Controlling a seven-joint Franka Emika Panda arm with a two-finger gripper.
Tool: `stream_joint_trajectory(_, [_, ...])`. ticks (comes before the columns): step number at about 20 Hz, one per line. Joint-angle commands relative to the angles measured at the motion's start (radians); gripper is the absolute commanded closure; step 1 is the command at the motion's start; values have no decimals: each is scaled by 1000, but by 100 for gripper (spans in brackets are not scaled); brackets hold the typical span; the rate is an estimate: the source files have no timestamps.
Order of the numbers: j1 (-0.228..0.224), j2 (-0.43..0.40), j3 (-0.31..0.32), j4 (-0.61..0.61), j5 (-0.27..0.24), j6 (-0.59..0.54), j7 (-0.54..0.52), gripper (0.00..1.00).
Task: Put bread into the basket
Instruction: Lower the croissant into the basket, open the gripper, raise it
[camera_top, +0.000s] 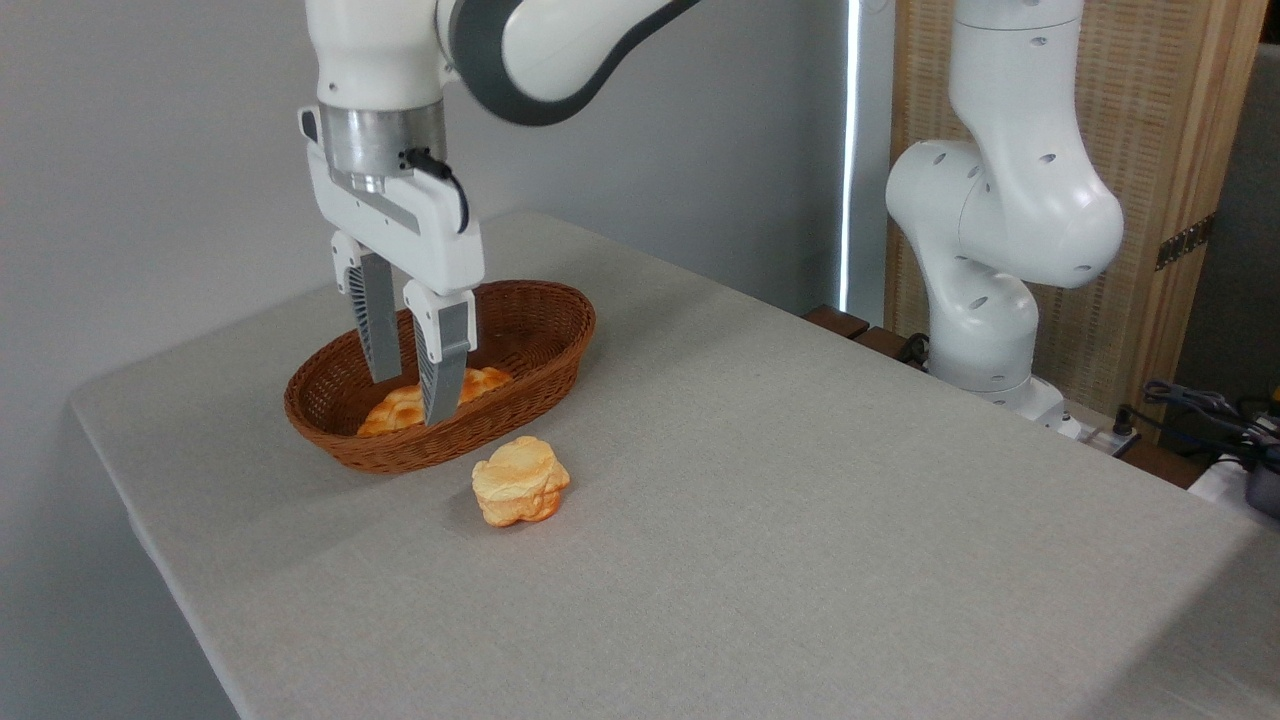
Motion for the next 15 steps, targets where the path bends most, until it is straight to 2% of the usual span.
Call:
stream_joint_trajectory(1, [-8, -7, 65, 22, 5, -54, 104, 0])
stream_joint_trajectory(8, [-8, -10, 160, 52, -3, -182, 360, 0])
stream_joint_trajectory(11, [-8, -10, 168, 53, -5, -188, 368, 0])
stream_joint_trajectory(15, [-11, -10, 156, 53, 0, -188, 312, 0])
